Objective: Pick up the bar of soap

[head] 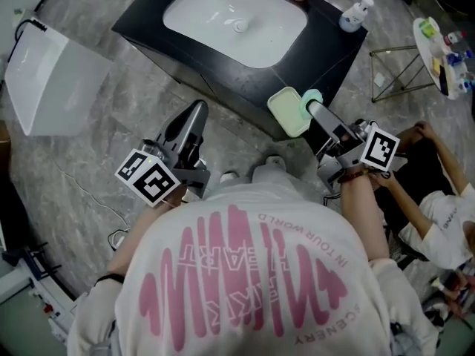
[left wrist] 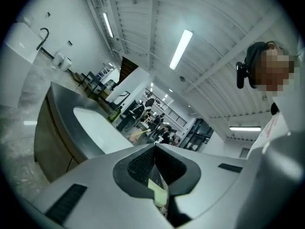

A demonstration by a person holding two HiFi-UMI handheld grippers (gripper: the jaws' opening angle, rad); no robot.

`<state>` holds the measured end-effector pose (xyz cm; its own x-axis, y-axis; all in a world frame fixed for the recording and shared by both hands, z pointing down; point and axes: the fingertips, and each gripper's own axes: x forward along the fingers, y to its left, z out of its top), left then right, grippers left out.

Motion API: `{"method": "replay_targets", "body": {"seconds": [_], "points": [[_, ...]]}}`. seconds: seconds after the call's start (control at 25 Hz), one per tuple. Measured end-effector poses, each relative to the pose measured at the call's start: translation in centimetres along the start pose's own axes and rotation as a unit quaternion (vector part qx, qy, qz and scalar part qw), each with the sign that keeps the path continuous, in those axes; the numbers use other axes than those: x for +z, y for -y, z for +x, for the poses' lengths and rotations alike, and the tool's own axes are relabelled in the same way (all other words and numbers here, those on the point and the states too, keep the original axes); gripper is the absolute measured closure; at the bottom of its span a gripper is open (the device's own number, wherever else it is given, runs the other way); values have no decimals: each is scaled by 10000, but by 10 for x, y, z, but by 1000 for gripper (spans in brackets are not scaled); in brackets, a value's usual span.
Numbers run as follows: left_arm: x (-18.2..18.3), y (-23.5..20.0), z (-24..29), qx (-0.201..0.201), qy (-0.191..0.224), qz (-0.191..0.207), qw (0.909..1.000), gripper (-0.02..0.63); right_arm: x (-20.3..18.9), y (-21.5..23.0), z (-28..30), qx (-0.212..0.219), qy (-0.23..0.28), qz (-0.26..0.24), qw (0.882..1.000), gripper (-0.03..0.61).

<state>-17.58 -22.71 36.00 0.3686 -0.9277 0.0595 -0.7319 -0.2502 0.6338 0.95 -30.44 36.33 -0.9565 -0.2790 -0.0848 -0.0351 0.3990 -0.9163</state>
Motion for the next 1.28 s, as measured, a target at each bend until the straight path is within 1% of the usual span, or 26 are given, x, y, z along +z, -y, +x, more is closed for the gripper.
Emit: {"method": "replay_targets", "body": {"seconds": [0.12, 0.24, 0.32, 0.4, 0.48, 0.6, 0.88, 1.08, 1.28], "points": [[13, 25, 11, -707, 126, 44, 9974, 604, -2, -16, -7, 243, 483, 282, 9981, 173], [20, 48, 21, -1382, 164, -185, 9901, 604, -6, -32, -13, 458, 843, 390, 9946, 173], [22, 56, 25, -1674, 190, -428, 9848, 604, -10, -40, -16, 563, 1017, 415, 9924, 173], [23, 59, 26, -1832, 199, -625, 9809, 604, -15, -45, -18, 628, 1166, 416, 9903, 173], [23, 58, 25, -1863, 160, -704, 9798, 604, -19, -48, -21, 660, 1305, 420, 9884, 173], [20, 54, 22, -1822, 81, -711, 9806, 604, -24, -50, -28, 720, 1497, 485, 9849, 173], [13, 55, 13, -1879, -5, -751, 9793, 604, -29, -56, -44, 989, 1992, 771, 9719, 173], [9, 56, 6, -1867, -31, -751, 9795, 604, -39, -61, -45, 1057, 1959, 767, 9719, 173], [7, 58, 7, -1877, -25, -750, 9794, 604, -38, -61, -46, 1094, 1959, 788, 9713, 173]]}}
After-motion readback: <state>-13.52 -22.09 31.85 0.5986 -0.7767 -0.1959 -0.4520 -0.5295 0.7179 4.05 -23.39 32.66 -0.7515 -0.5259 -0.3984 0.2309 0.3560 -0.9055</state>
